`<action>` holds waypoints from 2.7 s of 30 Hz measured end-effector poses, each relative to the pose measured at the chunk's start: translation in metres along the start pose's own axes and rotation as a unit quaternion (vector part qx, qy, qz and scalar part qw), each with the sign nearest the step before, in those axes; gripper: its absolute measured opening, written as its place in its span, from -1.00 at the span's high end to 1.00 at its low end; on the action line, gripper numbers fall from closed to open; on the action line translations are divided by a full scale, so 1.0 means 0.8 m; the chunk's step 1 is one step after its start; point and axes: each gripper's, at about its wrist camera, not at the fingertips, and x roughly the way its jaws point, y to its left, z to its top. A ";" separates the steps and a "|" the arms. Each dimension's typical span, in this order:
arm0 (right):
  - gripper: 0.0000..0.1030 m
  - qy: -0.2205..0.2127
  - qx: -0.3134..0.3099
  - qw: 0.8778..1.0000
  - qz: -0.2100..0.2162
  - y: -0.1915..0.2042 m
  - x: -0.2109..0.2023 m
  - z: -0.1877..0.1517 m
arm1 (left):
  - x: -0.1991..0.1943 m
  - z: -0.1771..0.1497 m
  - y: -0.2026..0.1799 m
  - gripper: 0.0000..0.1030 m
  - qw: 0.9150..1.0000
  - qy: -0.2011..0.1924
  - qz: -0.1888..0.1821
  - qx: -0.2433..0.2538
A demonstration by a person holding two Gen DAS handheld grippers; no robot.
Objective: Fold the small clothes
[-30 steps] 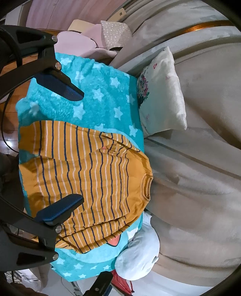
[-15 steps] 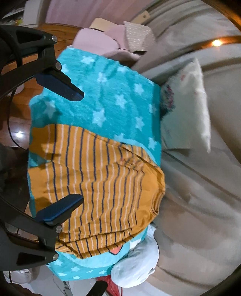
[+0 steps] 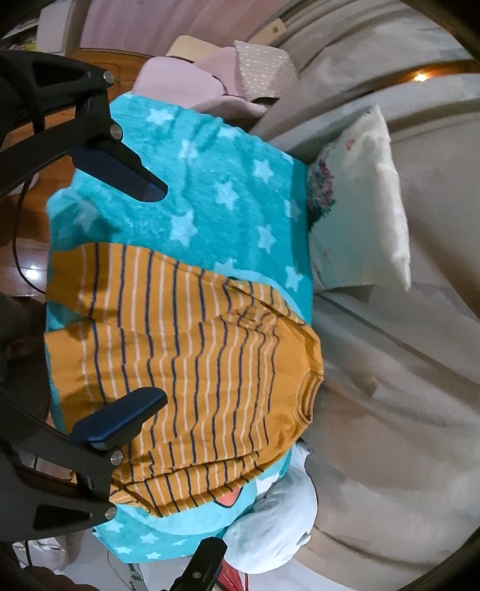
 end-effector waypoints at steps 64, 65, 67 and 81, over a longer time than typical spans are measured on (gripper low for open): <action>-0.50 0.149 -0.030 0.978 0.141 0.085 0.182 0.019 | 0.131 -0.085 0.120 -0.95 0.985 0.112 -0.019 -0.127; -0.48 0.158 -0.036 0.975 0.150 0.094 0.191 0.019 | 0.137 -0.089 0.123 -0.95 0.984 0.116 -0.023 -0.130; -0.45 0.177 -0.053 0.969 0.166 0.117 0.212 0.021 | 0.147 -0.096 0.126 -0.88 0.982 0.123 -0.030 -0.140; -0.17 0.312 -0.105 0.921 0.206 0.241 0.370 0.001 | 0.233 -0.137 0.125 0.16 0.959 0.181 -0.078 -0.202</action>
